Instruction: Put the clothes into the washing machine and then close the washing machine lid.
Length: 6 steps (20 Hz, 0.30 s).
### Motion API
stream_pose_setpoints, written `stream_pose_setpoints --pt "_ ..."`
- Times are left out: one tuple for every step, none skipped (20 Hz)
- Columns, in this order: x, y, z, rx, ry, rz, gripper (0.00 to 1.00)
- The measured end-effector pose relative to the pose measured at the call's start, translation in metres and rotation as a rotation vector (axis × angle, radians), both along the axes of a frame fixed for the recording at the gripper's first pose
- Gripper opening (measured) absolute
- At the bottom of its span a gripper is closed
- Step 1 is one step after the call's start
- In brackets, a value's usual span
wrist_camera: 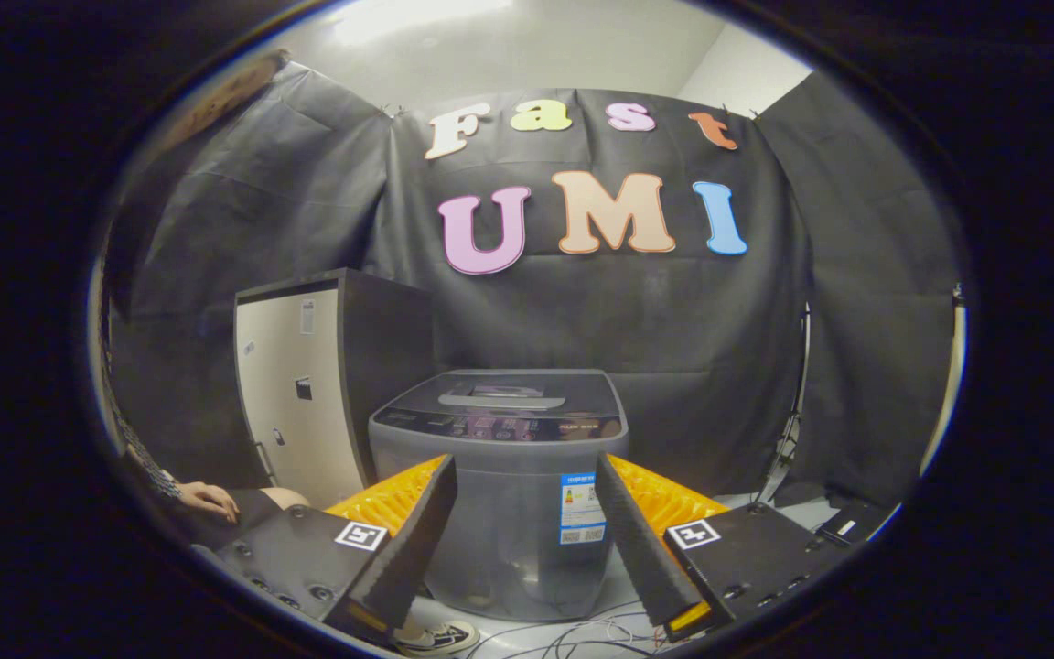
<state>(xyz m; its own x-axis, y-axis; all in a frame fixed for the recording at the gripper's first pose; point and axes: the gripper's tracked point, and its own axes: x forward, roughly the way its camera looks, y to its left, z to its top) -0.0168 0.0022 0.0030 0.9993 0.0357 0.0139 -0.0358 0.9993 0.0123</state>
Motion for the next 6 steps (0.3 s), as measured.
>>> stream_pose_setpoints --pt "-0.001 -0.001 0.0 0.0 -0.001 -0.006 0.95" --pt "0.0 -0.001 0.0 0.0 0.001 -0.007 0.95" --pt "0.0 -0.001 0.001 0.0 0.001 -0.006 0.95" --pt "-0.003 0.001 0.014 0.0 0.001 -0.007 0.95" --pt "-0.003 0.001 0.014 0.0 0.001 -0.006 0.95" --pt "-0.002 0.001 0.014 0.0 0.001 -0.006 0.95"
